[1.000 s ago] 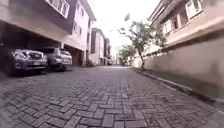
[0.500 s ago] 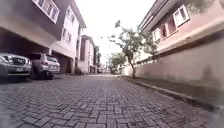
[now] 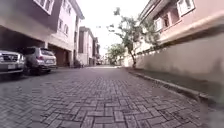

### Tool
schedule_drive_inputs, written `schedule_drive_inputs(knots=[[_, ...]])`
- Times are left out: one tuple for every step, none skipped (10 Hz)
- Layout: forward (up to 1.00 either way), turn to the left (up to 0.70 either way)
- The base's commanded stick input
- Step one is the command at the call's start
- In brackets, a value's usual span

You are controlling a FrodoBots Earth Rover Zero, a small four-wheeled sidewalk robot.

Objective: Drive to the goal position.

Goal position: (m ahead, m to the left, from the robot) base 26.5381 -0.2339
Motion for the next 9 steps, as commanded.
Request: schedule_drive_inputs(knots=[[0.69,0.03],[0.69,0.03],[0.69,0.03],[0.69,0.03],[0.69,0.03],[0.69,0.03],[0.69,0.03],[0.69,0.03],[0.69,0.03]])
